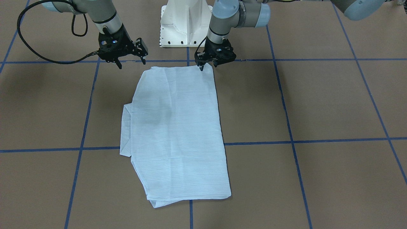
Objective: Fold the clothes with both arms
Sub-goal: 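Lower both grippers to the shirt edge nearest the robot and grasp it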
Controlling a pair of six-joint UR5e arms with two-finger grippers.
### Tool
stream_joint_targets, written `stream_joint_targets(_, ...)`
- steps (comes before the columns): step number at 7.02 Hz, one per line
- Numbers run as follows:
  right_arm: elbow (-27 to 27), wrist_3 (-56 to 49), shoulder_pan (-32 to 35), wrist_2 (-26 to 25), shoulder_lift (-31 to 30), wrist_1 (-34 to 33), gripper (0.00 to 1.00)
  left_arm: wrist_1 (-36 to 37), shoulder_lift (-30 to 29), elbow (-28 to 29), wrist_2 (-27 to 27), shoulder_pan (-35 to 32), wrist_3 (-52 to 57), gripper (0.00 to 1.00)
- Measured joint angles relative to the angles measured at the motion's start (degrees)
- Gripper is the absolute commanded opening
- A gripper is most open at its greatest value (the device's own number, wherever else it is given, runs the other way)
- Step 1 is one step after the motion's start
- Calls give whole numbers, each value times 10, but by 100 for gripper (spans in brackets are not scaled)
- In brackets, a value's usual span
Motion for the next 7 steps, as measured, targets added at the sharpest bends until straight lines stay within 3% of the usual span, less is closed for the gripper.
stream_joint_targets(1,0,0,0,0,-1,0,100,0,0,0,1,-1,0,33)
stream_joint_targets(2,0,0,0,0,-1,0,100,-1,-1,1,2,-2,1,24)
stream_joint_targets(3,0,0,0,0,-1,0,100,-1,-2,1,2,-2,2,0)
stream_joint_targets(5,-1,2,-1,0,-1,-1,100,-1,-5,-6,1,-4,2,0)
stream_joint_targets(7,-6,73,-26,-8,5,-3,100,0,-6,-27,-2,-14,3,0)
